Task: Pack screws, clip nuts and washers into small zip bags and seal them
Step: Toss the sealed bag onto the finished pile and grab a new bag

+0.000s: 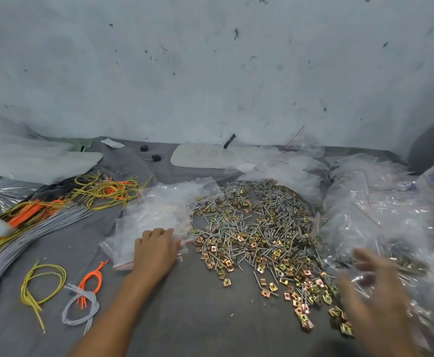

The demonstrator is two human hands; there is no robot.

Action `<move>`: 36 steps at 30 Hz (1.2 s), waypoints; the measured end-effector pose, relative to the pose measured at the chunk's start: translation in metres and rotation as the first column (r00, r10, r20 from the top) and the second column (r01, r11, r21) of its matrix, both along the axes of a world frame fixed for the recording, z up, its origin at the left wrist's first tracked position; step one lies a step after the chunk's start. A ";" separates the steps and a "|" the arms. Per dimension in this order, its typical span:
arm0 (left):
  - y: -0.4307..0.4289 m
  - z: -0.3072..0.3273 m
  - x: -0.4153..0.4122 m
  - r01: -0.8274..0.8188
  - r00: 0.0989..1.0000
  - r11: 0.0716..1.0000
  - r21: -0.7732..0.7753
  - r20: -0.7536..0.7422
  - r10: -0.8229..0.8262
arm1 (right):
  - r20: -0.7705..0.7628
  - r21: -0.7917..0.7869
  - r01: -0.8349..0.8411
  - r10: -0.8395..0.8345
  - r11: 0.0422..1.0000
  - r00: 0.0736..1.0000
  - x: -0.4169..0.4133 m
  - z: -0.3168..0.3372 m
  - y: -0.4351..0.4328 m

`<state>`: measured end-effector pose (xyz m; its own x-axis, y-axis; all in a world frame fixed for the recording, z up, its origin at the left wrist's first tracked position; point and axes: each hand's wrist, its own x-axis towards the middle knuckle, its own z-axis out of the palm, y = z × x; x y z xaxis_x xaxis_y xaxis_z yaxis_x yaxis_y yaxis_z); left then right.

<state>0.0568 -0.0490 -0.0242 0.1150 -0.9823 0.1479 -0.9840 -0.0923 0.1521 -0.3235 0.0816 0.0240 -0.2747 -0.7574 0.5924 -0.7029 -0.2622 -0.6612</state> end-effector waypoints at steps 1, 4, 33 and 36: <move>-0.001 0.001 0.001 -0.006 1.000 1.000 0.020 0.022 0.006 | -0.033 0.012 -0.096 0.096 0.995 0.995 0.027 -0.010 0.002; -0.002 0.005 0.002 0.011 0.999 1.000 -0.001 0.044 -0.011 | -0.102 0.025 -0.333 0.334 0.942 0.937 0.084 -0.033 -0.002; 0.068 0.008 -0.067 0.311 0.436 0.949 0.056 -0.895 -0.091 | 0.196 0.230 -0.392 0.352 0.891 0.915 0.166 -0.068 -0.052; 0.071 0.004 -0.068 0.303 0.636 0.952 -0.033 -0.737 -0.229 | 0.177 0.229 -0.401 0.367 0.887 0.913 0.168 -0.068 -0.051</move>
<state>-0.0110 0.0215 -0.0198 -0.1199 -0.9916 0.0479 -0.5464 0.1062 0.8307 -0.1552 0.0301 -0.0439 0.0094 -0.9385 0.3451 -0.4890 -0.3053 -0.8171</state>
